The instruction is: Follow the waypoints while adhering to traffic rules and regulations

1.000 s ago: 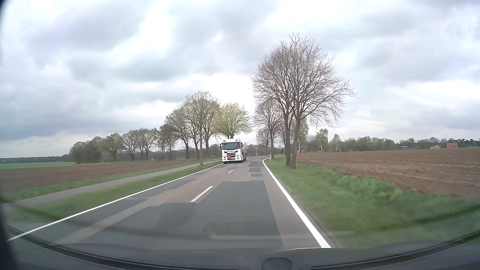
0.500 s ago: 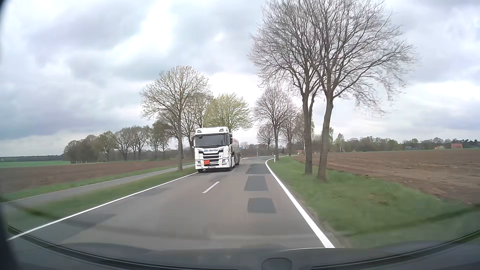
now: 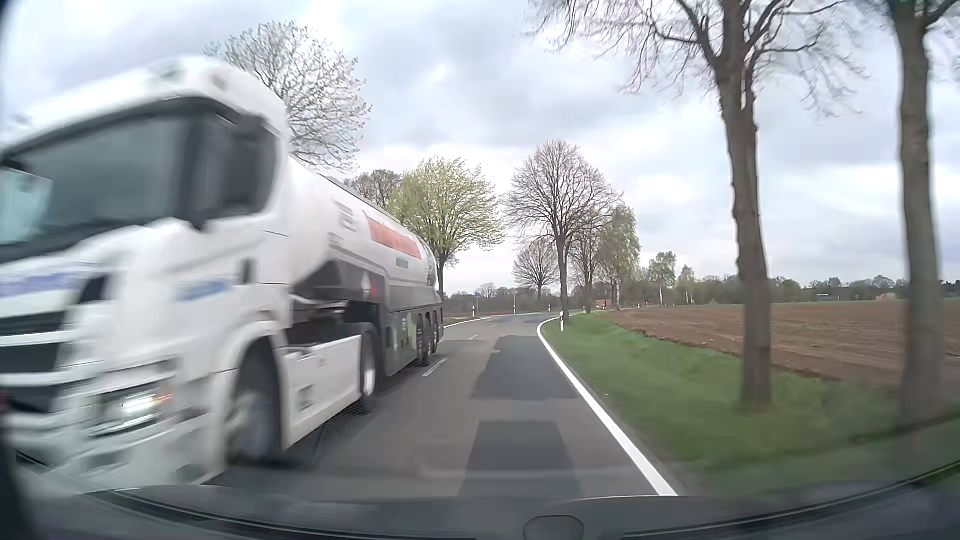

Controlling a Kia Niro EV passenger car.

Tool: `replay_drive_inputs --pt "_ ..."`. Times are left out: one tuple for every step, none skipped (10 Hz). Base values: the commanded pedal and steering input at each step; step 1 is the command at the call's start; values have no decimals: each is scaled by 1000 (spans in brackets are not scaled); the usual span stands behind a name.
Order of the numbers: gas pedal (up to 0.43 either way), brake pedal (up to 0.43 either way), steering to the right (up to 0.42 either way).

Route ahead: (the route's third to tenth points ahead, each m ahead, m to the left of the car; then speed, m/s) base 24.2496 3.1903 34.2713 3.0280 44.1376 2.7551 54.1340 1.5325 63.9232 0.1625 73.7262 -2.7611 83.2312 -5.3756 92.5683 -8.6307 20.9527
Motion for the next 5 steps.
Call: replay_drive_inputs --pt "189 0 -3" --pt "189 0 -3" --pt "189 0 -3" --pt "189 0 -3" --pt "189 0 -3"
